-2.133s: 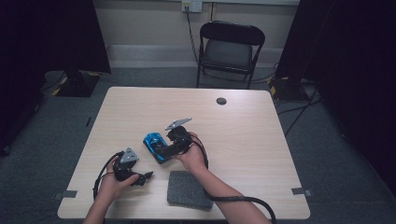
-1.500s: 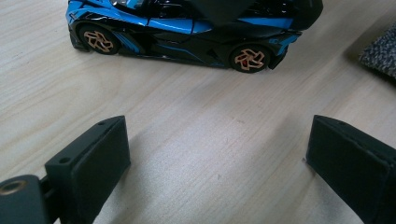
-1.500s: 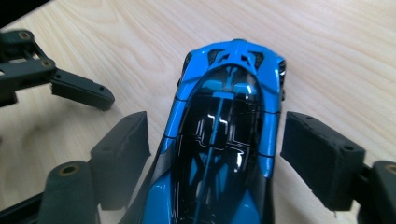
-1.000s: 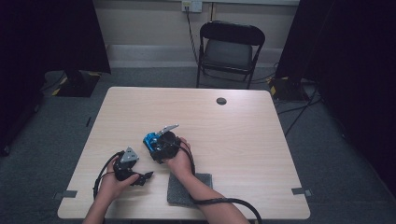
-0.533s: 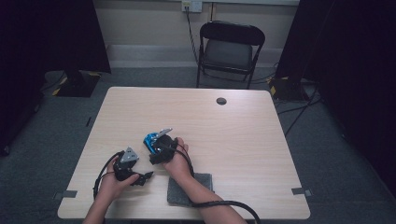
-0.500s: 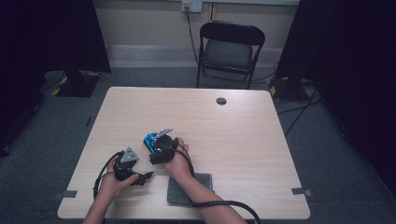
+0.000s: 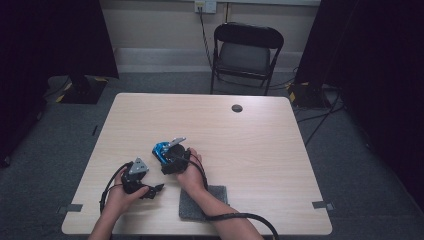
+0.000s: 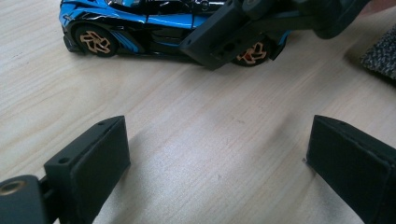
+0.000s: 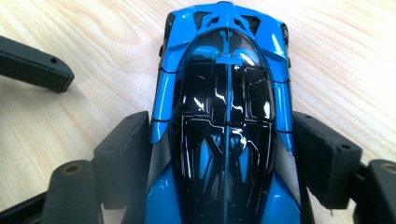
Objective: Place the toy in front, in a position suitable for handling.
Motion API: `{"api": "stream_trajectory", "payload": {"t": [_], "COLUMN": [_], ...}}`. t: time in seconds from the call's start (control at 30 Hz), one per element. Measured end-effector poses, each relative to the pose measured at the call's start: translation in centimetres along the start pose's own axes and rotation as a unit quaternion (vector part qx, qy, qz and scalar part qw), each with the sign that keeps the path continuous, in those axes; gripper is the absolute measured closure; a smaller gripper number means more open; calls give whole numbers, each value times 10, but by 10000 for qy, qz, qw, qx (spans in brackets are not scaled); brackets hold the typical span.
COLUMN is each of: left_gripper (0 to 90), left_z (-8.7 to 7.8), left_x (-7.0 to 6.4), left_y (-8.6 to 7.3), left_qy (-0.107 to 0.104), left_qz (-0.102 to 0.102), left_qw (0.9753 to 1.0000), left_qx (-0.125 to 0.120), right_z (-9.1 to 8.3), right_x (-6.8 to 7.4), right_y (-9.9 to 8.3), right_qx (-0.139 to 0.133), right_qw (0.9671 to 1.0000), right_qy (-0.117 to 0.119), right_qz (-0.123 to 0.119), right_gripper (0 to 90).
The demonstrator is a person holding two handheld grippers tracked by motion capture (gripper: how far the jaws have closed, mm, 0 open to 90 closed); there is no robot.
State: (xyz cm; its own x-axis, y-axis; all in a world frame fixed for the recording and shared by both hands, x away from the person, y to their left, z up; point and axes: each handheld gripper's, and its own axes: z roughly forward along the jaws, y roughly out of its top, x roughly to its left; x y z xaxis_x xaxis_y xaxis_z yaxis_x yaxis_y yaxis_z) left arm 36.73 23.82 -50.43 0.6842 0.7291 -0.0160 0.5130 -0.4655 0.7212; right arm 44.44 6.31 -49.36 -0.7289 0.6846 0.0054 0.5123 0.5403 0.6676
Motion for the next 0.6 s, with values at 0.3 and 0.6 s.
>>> {"api": "stream_trajectory", "payload": {"t": [0.3, 0.6], "left_gripper": [49, 49], "left_z": [0, 0], "left_x": [0, 0], "left_y": [0, 0], "left_qy": [-7, -7], "left_qz": [1, 1], "left_qw": [10000, 10000], "left_qx": [-2, 0], "right_z": [-5, -13], "right_x": [-6, -14], "right_y": [1, -1], "right_qx": [116, 57], "right_qw": [9996, 9996], "right_qy": [91, 136], "right_qz": [-224, -246], "right_gripper": [257, 259]}}
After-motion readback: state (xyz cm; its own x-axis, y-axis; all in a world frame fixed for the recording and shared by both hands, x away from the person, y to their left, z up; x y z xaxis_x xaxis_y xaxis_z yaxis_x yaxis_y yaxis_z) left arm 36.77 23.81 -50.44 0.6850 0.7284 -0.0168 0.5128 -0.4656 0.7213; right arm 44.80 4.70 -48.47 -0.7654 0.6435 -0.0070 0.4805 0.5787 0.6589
